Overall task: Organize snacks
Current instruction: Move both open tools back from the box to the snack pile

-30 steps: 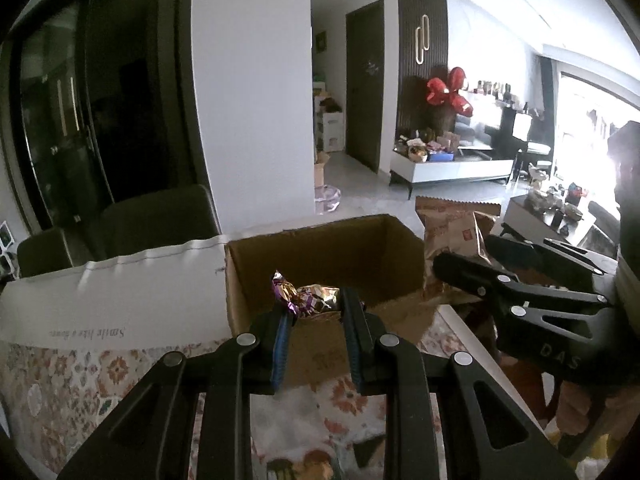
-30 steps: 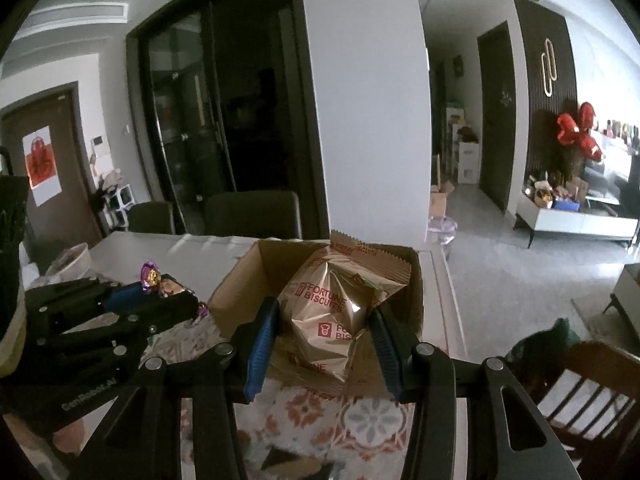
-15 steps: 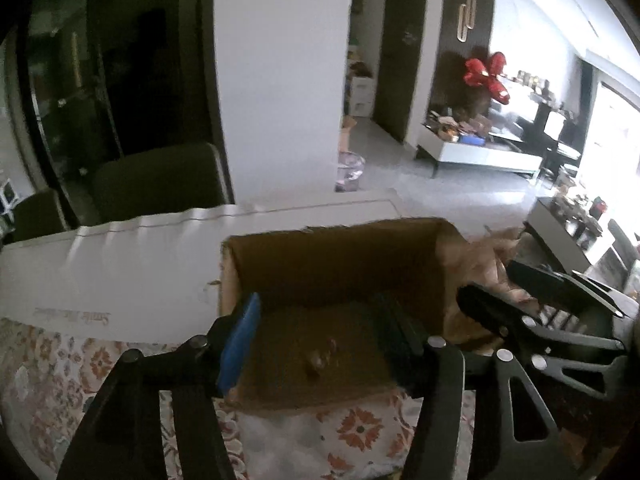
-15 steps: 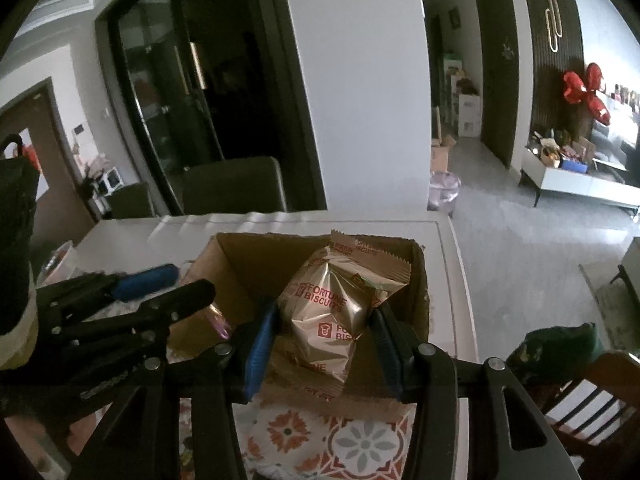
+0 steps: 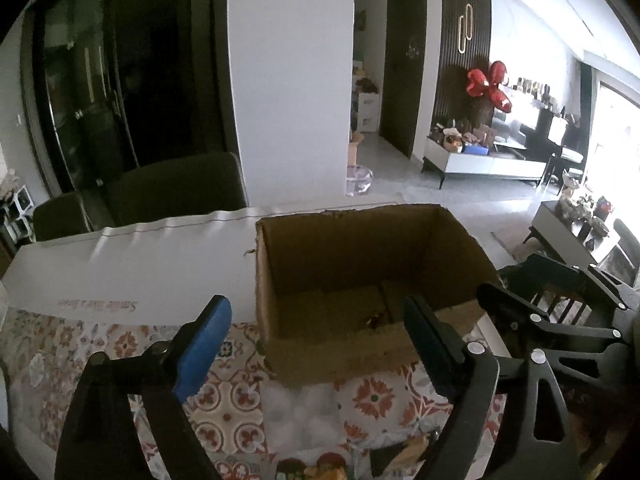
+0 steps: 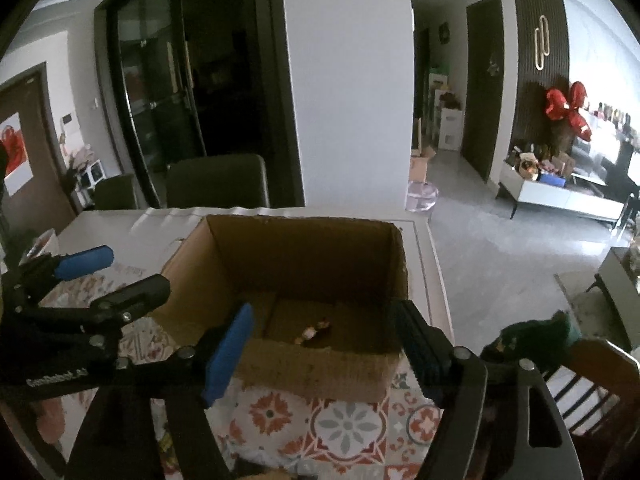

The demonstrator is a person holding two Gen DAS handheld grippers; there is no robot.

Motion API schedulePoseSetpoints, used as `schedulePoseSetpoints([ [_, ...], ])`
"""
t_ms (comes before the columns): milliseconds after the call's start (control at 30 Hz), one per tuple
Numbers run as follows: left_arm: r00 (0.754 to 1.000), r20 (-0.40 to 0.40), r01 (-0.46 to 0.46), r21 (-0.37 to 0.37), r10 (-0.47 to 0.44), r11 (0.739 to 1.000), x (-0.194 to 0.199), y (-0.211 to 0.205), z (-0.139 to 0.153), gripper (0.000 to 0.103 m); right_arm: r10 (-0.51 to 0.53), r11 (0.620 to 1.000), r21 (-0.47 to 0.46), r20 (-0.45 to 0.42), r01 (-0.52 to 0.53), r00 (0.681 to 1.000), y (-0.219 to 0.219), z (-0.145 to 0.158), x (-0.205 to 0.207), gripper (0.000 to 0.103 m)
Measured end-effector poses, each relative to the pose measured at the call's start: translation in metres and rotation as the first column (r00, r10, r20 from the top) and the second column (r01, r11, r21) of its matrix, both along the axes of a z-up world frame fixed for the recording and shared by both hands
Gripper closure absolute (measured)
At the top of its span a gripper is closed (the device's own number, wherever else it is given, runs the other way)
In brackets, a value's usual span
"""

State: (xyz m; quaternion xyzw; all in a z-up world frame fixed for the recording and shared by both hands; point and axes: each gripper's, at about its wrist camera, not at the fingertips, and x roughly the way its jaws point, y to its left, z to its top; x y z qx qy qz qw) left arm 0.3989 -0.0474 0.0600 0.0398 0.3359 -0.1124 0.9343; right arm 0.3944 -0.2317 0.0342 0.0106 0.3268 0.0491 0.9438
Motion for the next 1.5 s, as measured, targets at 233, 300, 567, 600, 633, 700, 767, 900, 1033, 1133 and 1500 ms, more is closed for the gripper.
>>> schedulePoseSetpoints([
  [233,0.997,0.072,-0.007,0.011,0.006,1.0,-0.048,0.012,0.005,0.012,-0.005,0.999,-0.034,0.051,0.007,0.999,0.01,0.01,-0.044,0.029],
  [300,0.997,0.081,-0.011,0.016,0.01,1.0,-0.061,0.015,0.005,0.012,-0.01,1.0,-0.028,0.058,0.011,0.998,0.013,0.011,-0.058,0.029],
  [567,0.989,0.14,0.038,0.073,-0.048,0.997,-0.117,0.02,-0.005,0.012,0.002,1.0,-0.018,0.076,-0.001,0.997,0.02,0.002,-0.109,0.029],
  [600,0.988,0.144,0.041,0.082,-0.053,0.996,-0.121,0.02,-0.007,0.012,0.007,1.0,-0.015,0.073,-0.005,0.997,0.02,-0.001,-0.115,0.029],
  [633,0.987,0.151,0.045,0.093,-0.058,0.995,-0.13,0.02,-0.009,0.012,0.007,1.0,-0.014,0.07,-0.006,0.997,0.019,-0.004,-0.12,0.029],
  [700,0.984,0.163,0.051,0.107,-0.068,0.993,-0.141,0.021,-0.012,0.012,0.008,1.0,-0.015,0.066,-0.007,0.998,0.019,-0.009,-0.129,0.029],
  [767,0.981,0.181,0.047,0.121,-0.068,0.992,-0.156,0.021,-0.015,0.012,0.004,1.0,-0.012,0.064,-0.003,0.998,0.02,-0.014,-0.139,0.029],
  [900,0.976,0.205,0.043,0.152,-0.074,0.987,-0.181,0.021,-0.023,0.012,0.006,1.0,-0.005,0.055,-0.006,0.998,0.022,-0.024,-0.158,0.029],
  [1033,0.974,0.214,0.036,0.173,-0.074,0.984,-0.2,0.024,-0.031,0.012,0.005,1.0,-0.009,0.045,-0.004,0.999,0.024,-0.034,-0.176,0.029],
  [1133,0.977,0.204,0.034,0.163,-0.068,0.986,-0.21,0.027,-0.038,0.012,0.0,1.0,-0.01,0.042,0.001,0.999,0.027,-0.039,-0.186,0.029],
  [1500,0.991,0.114,0.046,0.148,-0.063,0.988,-0.236,0.038,-0.079,0.012,-0.008,1.0,-0.013,0.008,0.008,1.0,0.037,-0.069,-0.22,0.029],
])
